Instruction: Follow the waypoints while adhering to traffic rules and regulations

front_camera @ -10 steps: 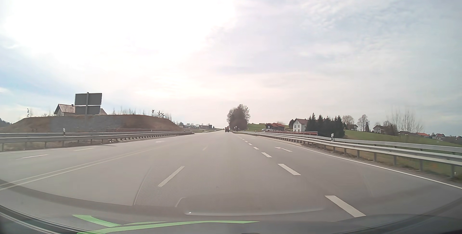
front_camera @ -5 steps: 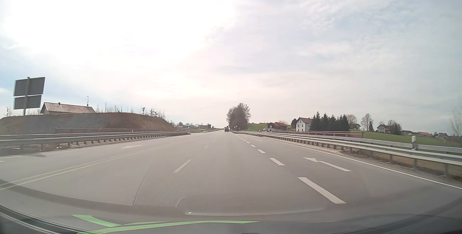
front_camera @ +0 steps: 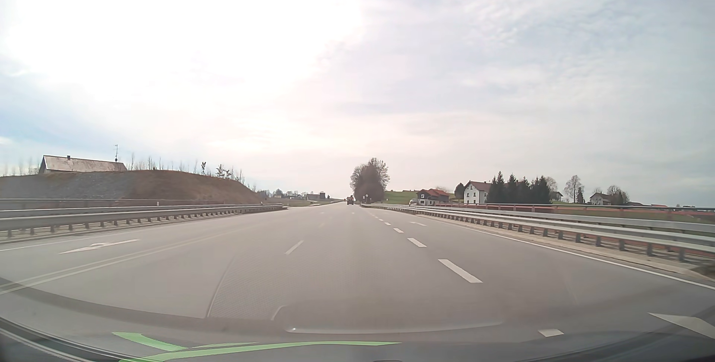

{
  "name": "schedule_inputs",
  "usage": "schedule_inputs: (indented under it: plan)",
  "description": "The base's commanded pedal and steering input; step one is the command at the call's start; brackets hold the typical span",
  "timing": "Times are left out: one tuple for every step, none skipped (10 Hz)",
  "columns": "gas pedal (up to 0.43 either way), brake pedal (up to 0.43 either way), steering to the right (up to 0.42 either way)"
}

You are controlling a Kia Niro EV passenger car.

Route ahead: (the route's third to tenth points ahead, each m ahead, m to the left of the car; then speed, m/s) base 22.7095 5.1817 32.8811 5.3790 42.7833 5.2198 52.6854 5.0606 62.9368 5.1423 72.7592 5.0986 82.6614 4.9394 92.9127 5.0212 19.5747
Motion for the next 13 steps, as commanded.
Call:
schedule_inputs:
  plan:
    - [0.311,0.0,0.001]
    - [0.311,0.0,0.001]
    - [0.311,0.0,0.001]
    - [0.311,0.0,0.001]
    - [0.311,0.0,0.001]
    - [0.311,0.0,0.001]
    - [0.311,0.0,0.001]
    - [0.311,0.0,0.001]
    - [0.311,0.0,0.0]
    - [0.319,0.0,0.0]
    - [0.319,0.0,0.0]
    - [0.319,0.0,0.0]
    - [0.319,0.0,0.0]
